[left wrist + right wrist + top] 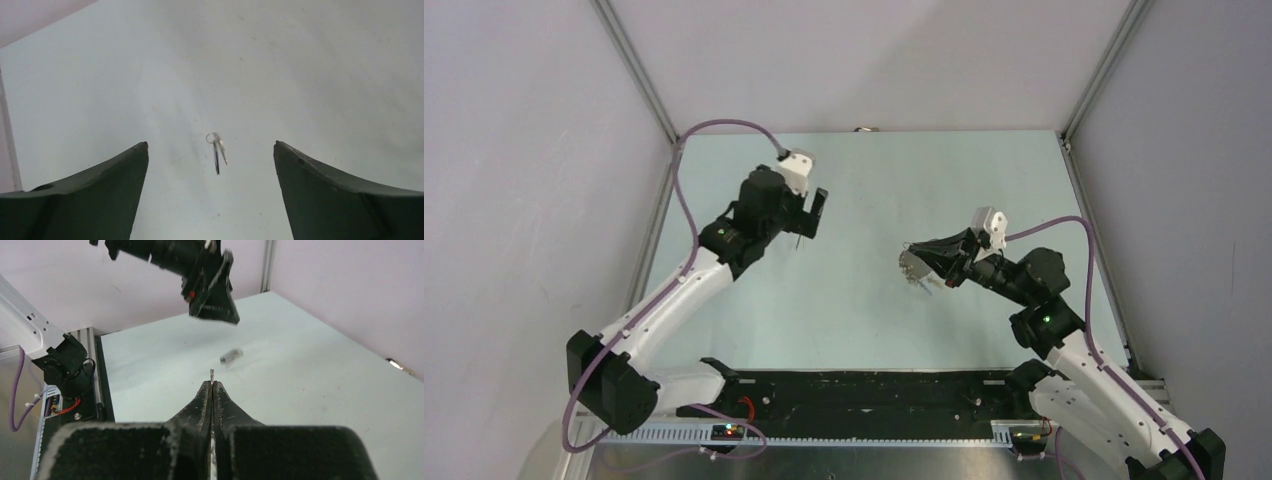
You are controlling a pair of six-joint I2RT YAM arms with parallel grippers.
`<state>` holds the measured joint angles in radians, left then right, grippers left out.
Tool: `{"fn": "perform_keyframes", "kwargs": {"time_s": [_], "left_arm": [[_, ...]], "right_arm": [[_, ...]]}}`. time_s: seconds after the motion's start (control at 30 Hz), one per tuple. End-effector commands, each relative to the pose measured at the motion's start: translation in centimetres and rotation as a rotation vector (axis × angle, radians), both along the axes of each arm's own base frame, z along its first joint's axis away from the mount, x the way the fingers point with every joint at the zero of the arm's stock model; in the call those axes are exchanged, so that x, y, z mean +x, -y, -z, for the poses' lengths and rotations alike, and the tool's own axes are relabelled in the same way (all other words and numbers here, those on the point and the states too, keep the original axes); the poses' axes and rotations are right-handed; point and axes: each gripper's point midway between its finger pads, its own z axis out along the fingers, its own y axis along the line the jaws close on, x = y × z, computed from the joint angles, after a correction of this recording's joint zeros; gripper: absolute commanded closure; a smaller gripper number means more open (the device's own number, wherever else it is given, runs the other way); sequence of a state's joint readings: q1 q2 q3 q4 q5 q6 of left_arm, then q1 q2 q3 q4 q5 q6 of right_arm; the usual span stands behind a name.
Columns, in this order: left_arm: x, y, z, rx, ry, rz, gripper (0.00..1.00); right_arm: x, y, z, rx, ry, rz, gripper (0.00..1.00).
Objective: Remove the keys from the keyring
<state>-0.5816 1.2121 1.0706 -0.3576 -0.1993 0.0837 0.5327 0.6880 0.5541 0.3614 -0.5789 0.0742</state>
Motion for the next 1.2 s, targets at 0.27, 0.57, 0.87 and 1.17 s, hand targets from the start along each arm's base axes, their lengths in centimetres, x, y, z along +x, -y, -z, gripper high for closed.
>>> {"fn": "perform_keyframes", "kwargs": {"time_s": [0.27, 0.57, 0.87, 1.17], "left_arm": [[-5.6, 6.6, -7.7, -0.364, 0.177, 0.462, 0.02], [-14.3, 10.5, -8.6, -0.307, 0.363, 0.977, 0.05], [-16.5, 12.7, -7.4, -0.298, 0.333, 1.065, 0.14], [-15.9, 13.6, -7.3, -0.327, 0.27, 1.025, 0.18]], "right_arm": [[0.8, -0.4, -1.4, 0.036, -0.002, -0.013, 1.0], [0.8, -1.1, -3.0, 0.055, 0.0, -0.061, 1.0], [-0.2, -1.9, -3.9, 0.078, 0.021, -0.149, 1.0], [-1.7, -3.3, -4.5, 0.076, 0.061, -0.225, 1.0]]}}
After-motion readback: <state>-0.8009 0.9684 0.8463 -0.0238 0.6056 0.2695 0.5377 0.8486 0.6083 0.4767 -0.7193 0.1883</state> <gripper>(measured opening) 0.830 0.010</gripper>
